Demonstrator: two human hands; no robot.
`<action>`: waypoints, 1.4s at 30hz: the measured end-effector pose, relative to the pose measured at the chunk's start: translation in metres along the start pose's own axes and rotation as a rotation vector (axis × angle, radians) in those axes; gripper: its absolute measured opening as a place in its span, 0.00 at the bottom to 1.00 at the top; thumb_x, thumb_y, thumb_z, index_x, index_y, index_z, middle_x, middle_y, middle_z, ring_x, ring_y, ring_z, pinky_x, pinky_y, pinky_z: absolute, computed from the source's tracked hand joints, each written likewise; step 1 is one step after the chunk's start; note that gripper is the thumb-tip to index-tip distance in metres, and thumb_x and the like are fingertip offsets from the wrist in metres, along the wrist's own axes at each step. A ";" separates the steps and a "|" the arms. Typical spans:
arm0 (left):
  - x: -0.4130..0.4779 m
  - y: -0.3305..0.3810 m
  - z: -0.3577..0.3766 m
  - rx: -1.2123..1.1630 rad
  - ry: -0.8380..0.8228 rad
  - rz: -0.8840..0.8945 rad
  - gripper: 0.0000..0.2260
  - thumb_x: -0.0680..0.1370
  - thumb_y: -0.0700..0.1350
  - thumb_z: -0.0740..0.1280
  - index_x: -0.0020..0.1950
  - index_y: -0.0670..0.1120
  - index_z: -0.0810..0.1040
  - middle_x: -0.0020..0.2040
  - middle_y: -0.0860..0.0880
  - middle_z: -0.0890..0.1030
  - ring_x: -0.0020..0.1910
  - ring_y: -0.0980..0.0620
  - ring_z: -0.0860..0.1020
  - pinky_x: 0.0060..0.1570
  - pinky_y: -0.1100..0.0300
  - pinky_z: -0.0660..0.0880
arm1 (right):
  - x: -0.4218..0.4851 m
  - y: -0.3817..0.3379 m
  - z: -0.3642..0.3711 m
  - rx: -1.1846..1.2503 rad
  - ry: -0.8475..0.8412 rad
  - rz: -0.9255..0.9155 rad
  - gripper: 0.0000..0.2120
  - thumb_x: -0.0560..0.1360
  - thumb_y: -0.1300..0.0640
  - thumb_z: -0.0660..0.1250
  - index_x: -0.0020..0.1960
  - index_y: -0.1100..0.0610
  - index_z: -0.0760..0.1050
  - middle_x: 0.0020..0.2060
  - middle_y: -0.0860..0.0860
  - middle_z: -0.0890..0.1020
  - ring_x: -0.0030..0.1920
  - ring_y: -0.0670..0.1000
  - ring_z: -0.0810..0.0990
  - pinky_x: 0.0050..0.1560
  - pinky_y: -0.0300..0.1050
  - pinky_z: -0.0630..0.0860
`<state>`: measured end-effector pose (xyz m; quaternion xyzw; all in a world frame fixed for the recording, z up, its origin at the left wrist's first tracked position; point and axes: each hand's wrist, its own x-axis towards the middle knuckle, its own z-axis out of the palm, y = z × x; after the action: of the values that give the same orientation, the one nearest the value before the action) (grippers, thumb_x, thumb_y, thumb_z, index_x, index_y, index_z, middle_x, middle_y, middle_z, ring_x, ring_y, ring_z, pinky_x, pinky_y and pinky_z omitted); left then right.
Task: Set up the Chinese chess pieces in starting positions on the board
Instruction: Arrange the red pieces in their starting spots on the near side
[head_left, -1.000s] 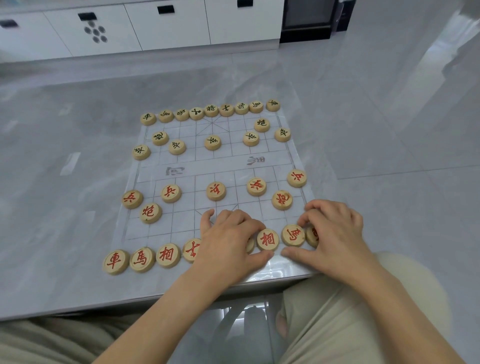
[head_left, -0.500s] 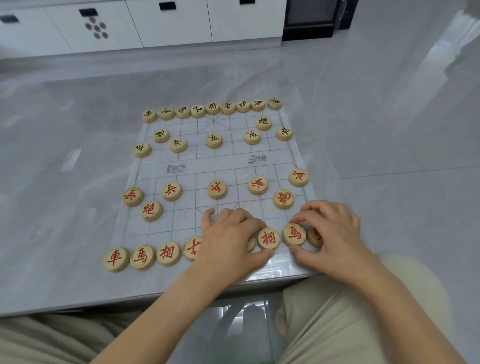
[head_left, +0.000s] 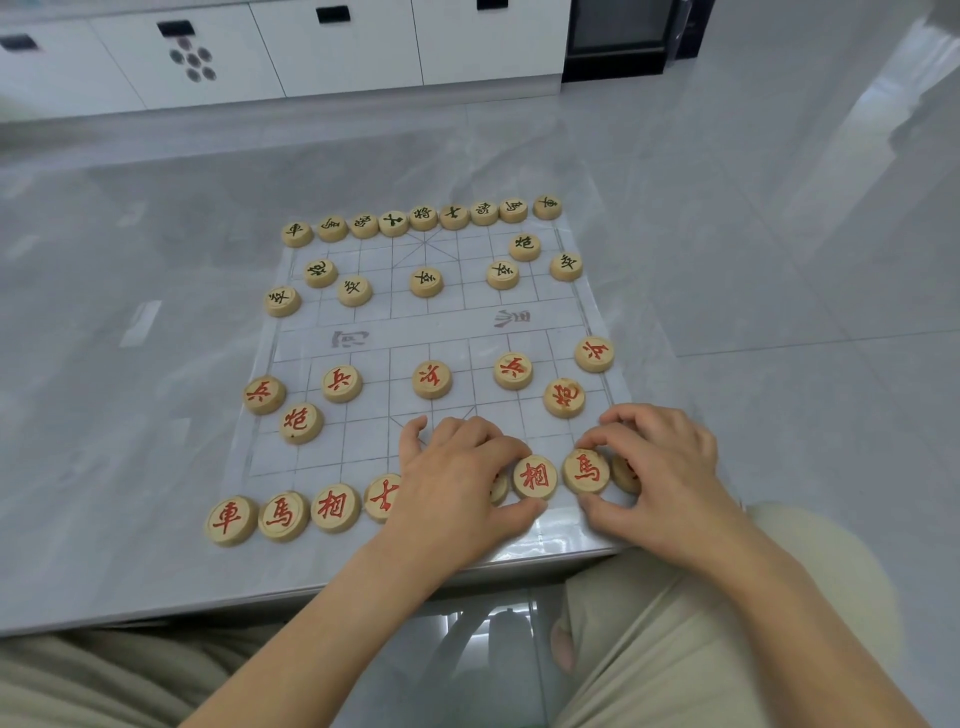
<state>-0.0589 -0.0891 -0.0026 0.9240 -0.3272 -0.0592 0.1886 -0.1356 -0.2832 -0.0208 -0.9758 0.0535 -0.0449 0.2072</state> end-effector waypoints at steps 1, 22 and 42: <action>0.000 0.000 0.000 0.001 0.001 0.000 0.21 0.67 0.66 0.60 0.54 0.59 0.77 0.50 0.60 0.74 0.54 0.56 0.71 0.67 0.45 0.54 | 0.000 0.001 -0.001 -0.003 -0.004 0.000 0.23 0.61 0.36 0.60 0.54 0.41 0.72 0.55 0.41 0.69 0.60 0.48 0.64 0.57 0.43 0.52; 0.015 0.030 0.013 0.043 -0.027 0.049 0.25 0.69 0.67 0.64 0.63 0.58 0.73 0.57 0.59 0.72 0.60 0.56 0.68 0.69 0.50 0.46 | -0.012 0.026 -0.019 -0.025 0.066 0.091 0.22 0.60 0.34 0.59 0.50 0.42 0.74 0.49 0.39 0.70 0.51 0.41 0.63 0.52 0.40 0.52; -0.002 -0.012 -0.007 -0.045 0.081 0.029 0.37 0.61 0.74 0.58 0.64 0.56 0.74 0.58 0.58 0.72 0.61 0.57 0.67 0.62 0.58 0.53 | -0.014 0.024 -0.021 0.002 0.022 0.114 0.39 0.56 0.28 0.59 0.64 0.44 0.70 0.50 0.40 0.68 0.53 0.41 0.62 0.55 0.42 0.55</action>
<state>-0.0519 -0.0766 -0.0006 0.9164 -0.3312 -0.0264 0.2234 -0.1535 -0.3120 -0.0121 -0.9704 0.1110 -0.0438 0.2099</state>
